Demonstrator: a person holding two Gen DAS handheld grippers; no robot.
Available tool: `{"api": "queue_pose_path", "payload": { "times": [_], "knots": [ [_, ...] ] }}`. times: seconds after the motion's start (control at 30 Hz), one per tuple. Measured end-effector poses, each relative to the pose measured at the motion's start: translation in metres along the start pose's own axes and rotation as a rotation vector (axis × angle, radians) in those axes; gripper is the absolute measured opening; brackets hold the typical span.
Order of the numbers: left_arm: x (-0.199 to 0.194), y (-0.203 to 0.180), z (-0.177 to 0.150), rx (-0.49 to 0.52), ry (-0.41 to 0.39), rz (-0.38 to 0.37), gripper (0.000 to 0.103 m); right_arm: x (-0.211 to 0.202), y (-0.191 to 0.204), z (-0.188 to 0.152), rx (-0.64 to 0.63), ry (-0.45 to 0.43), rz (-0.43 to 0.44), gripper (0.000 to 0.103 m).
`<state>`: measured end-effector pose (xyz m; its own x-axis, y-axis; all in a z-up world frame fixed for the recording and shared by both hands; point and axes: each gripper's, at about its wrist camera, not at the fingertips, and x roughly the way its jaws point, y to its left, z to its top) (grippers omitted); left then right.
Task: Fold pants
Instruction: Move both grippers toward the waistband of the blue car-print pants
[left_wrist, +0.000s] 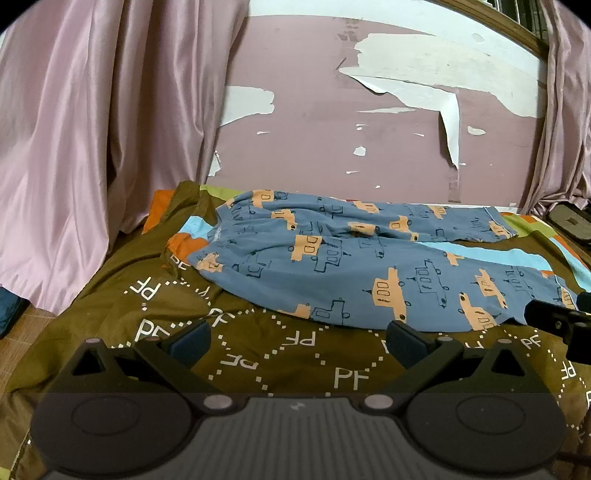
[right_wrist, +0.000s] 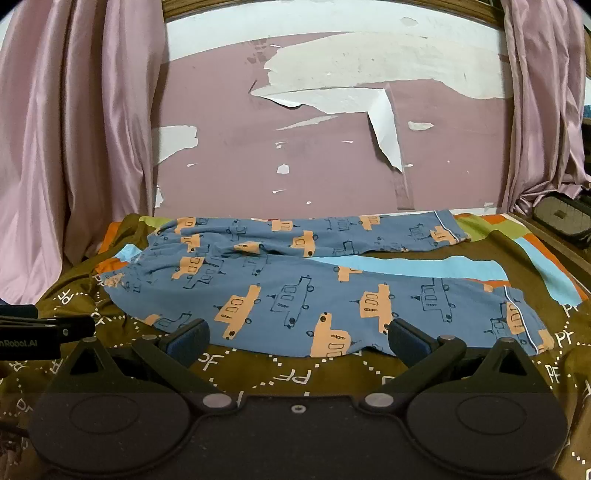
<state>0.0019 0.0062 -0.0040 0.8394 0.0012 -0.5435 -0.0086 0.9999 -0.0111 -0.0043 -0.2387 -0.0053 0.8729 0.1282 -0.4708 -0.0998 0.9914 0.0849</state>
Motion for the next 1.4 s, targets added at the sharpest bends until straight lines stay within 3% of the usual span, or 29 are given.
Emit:
{"api": "queue_pose_path", "payload": {
  "times": [1.4],
  "knots": [
    [0.0004,-0.0044,-0.0024,0.015,0.009,0.006,0.103,0.0025,-0.0031,0.0004,0.029,0.031,-0.025,0.103]
  ]
}}
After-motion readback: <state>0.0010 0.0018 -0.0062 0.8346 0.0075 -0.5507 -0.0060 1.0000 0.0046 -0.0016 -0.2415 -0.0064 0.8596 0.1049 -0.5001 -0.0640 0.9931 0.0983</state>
